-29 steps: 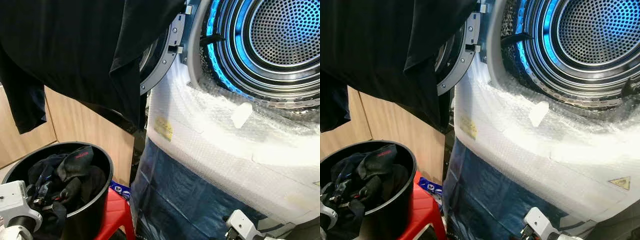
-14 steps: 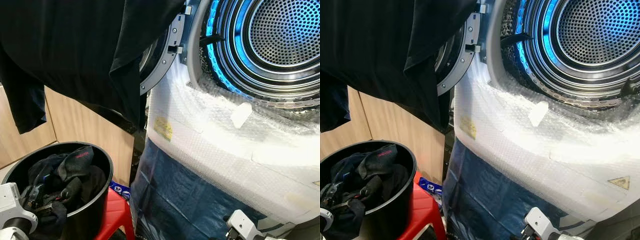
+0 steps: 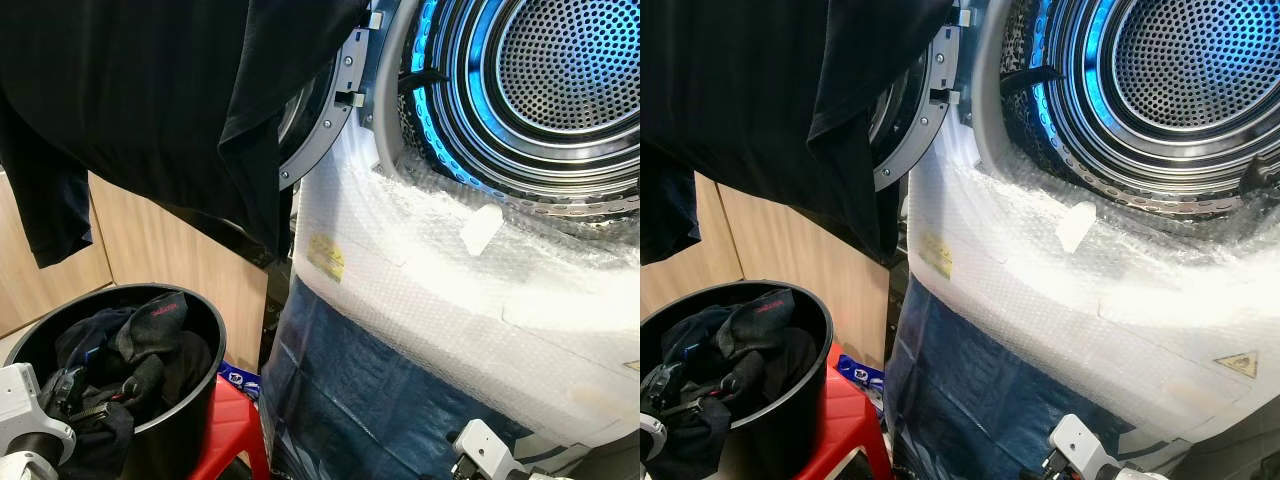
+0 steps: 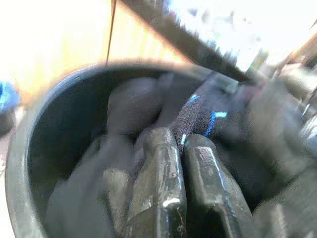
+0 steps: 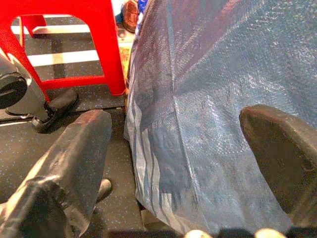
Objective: Clothes washing
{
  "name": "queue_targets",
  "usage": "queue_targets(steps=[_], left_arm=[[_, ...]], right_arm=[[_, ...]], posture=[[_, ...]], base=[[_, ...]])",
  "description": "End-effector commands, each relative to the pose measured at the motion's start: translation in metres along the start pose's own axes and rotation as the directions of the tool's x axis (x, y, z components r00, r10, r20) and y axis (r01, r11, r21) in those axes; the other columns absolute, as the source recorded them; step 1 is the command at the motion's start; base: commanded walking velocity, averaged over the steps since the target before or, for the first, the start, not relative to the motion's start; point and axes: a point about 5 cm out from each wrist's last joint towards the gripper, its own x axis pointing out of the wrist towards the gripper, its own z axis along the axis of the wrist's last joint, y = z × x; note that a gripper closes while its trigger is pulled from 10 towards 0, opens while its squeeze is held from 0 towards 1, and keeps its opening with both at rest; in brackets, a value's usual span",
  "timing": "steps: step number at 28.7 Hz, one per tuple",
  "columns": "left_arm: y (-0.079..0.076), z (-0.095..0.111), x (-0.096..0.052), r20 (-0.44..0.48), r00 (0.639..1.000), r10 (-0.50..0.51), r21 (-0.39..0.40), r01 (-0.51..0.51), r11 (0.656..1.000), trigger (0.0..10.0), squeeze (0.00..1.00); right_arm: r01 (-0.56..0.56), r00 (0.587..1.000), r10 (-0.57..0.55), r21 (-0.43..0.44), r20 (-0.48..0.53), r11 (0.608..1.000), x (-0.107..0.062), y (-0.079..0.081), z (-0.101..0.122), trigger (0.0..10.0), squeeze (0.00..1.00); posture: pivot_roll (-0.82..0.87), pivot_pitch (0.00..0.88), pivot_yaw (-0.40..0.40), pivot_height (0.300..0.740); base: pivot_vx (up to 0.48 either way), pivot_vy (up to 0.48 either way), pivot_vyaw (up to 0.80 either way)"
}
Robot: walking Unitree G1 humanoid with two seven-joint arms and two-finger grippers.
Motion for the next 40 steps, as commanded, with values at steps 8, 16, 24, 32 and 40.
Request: queue_targets(steps=[8,16,24,32,40], left_arm=[[-0.031,0.059,0.005,0.28,0.949,-0.142,0.036,0.138,0.99,10.0,0.0],[-0.056,0.071,0.008,0.298,0.923,-0.241,0.088,0.225,0.97,10.0,0.0],[-0.16,0.071,0.012,0.122,0.717,-0.686,0.103,0.678,0.727,10.0,0.0],[-0.199,0.056,0.007,0.062,0.619,-0.783,0.048,0.782,0.621,10.0,0.0],[-0.216,0.045,0.008,0.018,0.607,-0.795,0.051,0.793,0.607,10.0,0.0]], right_arm=[[0.004,0.999,-0.004,-0.023,0.032,1.0,0.003,-0.009,0.016,10.0,0.0],[-0.044,0.996,0.046,-0.032,0.078,0.999,0.006,-0.009,0.027,10.0,0.0],[-0.281,0.925,0.287,-0.06,0.249,0.958,0.007,0.007,0.073,10.0,0.0],[-0.253,0.899,0.24,-0.012,0.367,0.967,-0.002,0.007,0.099,10.0,0.0],[-0.117,0.877,0.057,0.096,0.478,0.988,-0.007,-0.009,0.118,10.0,0.0]], posture=[[0.13,0.0,-0.111,0.74],[0.13,0.0,-0.107,0.74],[0.12,0.0,-0.086,0.74],[0.08,0.0,-0.069,0.74],[0.07,0.0,-0.061,0.74]], base=[[0.0,0.0,0.0],[0.0,0.0,0.0],[0.0,0.0,0.0],[0.0,0.0,0.0],[0.0,0.0,0.0]])
